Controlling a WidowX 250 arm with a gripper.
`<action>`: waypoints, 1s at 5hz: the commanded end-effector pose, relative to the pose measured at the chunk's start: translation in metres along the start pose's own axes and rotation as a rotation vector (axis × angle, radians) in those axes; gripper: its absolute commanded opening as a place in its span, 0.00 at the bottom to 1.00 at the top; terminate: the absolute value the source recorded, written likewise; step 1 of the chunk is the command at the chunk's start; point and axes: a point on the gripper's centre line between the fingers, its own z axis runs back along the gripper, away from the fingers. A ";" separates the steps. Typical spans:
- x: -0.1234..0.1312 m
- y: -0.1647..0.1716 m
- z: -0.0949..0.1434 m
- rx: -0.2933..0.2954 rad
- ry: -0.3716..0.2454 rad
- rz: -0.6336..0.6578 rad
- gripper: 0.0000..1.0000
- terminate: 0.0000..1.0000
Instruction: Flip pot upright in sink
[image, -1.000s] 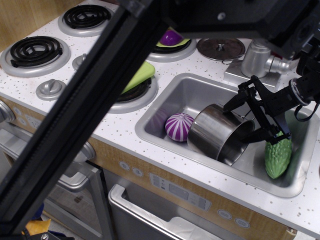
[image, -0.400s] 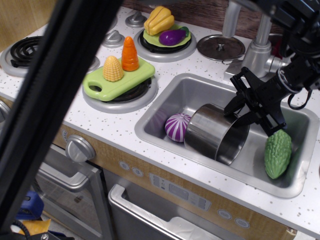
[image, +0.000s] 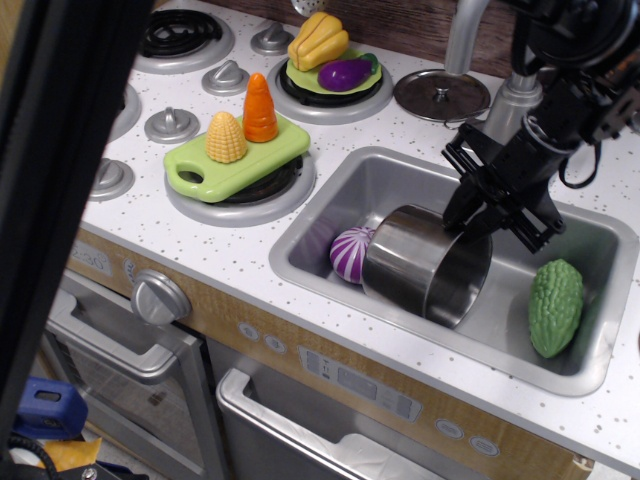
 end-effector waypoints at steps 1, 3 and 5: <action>-0.005 0.035 0.019 0.037 0.011 -0.072 0.00 0.00; -0.004 0.054 0.028 -0.068 -0.007 -0.066 0.00 0.00; -0.008 0.051 0.017 -0.176 -0.171 -0.023 0.00 0.00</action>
